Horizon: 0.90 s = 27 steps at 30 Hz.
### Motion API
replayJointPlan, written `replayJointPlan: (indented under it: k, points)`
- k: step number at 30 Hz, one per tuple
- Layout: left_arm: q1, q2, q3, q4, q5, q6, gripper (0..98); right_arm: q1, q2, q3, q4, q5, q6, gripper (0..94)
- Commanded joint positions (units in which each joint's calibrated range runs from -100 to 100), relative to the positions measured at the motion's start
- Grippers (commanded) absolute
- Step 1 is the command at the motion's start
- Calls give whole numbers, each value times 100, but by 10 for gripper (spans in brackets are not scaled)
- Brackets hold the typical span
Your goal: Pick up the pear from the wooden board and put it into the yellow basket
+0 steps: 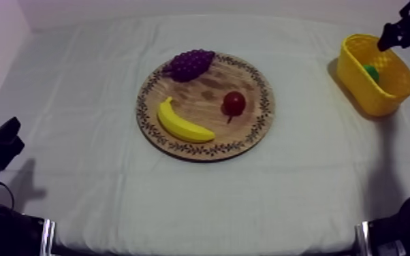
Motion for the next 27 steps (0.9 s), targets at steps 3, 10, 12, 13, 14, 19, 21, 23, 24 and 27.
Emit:
replayJointPlan:
  k: [3, 10, 12, 13, 14, 19, 21, 23, 24, 27]
  points:
    - [-1, 0, 3, 0, -1, 1, 1, -68, -1262, 397, -75, 74, -119, 665]
    - [-1, 0, 3, 0, -1, 1, 1, -363, -3094, 1384, 47, -586, -763, 476]
    - [-1, 0, 3, 0, -1, 1, 1, -437, -3605, 1694, 132, -782, -997, 419]
    - [-1, 0, 3, 0, -1, 1, 1, -471, -3858, 1852, 185, -881, -1113, 387]
    - [-1, 0, 3, 0, -1, 1, 1, -507, -4116, 2026, 248, -994, -1222, 352]
    - [-1, 0, 3, 0, -1, 1, 1, -658, -5476, 3068, 645, -1637, -1700, 164]
    - [-1, 0, 3, 0, -1, 1, 1, -701, -5995, 3526, 783, -1812, -1806, 122]
    - [-1, 0, 3, 0, -1, 1, 1, -706, -6489, 4007, 865, -1991, -1888, 93]
    - [-1, 0, 3, 0, -1, 1, 1, -703, -6732, 4269, 899, -2109, -1926, 83]
    - [-1, 0, 3, 0, -1, 1, 1, -714, -7454, 5121, 982, -2558, -2015, 61]
